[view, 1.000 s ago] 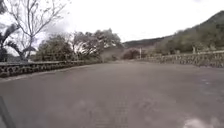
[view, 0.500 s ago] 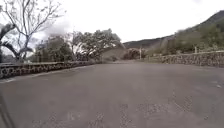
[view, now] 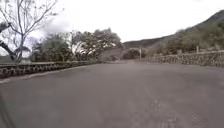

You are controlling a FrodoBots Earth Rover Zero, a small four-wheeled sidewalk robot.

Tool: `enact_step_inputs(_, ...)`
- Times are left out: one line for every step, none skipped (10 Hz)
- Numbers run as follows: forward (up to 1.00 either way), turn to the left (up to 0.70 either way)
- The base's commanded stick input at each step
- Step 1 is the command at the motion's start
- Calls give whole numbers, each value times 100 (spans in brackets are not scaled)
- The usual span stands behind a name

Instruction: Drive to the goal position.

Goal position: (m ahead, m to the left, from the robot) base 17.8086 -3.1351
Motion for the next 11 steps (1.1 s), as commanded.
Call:
enact_step_inputs(70, 0)
enact_step_inputs(70, 0)
enact_step_inputs(70, 0)
enact_step_inputs(70, 0)
enact_step_inputs(70, 0)
enact_step_inputs(70, 0)
enact_step_inputs(70, 0)
enact_step_inputs(70, 0)
enact_step_inputs(70, 0)
enact_step_inputs(70, 0)
enact_step_inputs(70, 0)
